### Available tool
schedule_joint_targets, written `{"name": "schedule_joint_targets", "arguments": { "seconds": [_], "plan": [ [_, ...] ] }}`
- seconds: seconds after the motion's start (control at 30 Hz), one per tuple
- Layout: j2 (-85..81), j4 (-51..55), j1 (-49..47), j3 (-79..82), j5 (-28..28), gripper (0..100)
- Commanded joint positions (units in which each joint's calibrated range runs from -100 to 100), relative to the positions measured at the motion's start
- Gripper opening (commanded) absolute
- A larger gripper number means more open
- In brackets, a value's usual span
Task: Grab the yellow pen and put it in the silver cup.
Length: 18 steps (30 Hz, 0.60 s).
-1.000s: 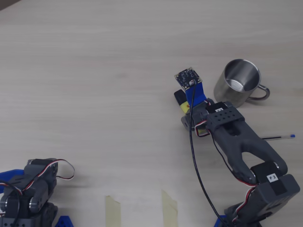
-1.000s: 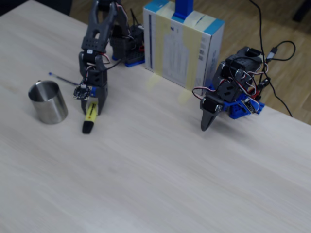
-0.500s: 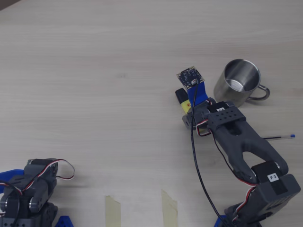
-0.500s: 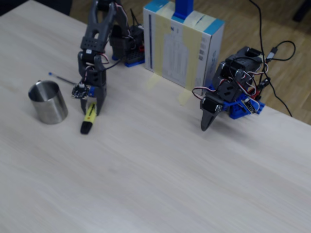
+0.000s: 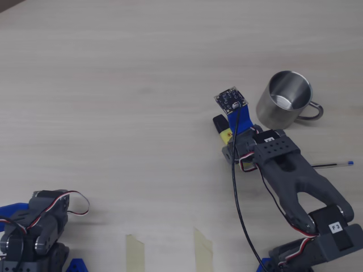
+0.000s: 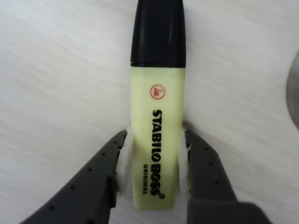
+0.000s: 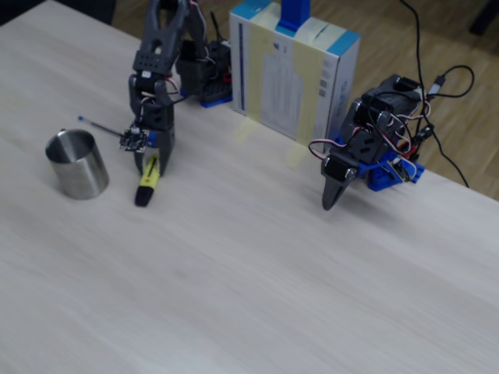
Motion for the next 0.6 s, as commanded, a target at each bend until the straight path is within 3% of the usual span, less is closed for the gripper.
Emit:
{"name": "schedule_joint_targets", "arguments": {
  "seconds": [0.0,0.47,0.57],
  "plan": [
    [-5.16,-0.45,0.3,0.05,-0.23,2],
    [-15.38,-0.88,0.66,1.22,-0.23,2],
    [-16.62,-5.46,0.66,1.31,0.24,2]
  ]
}}
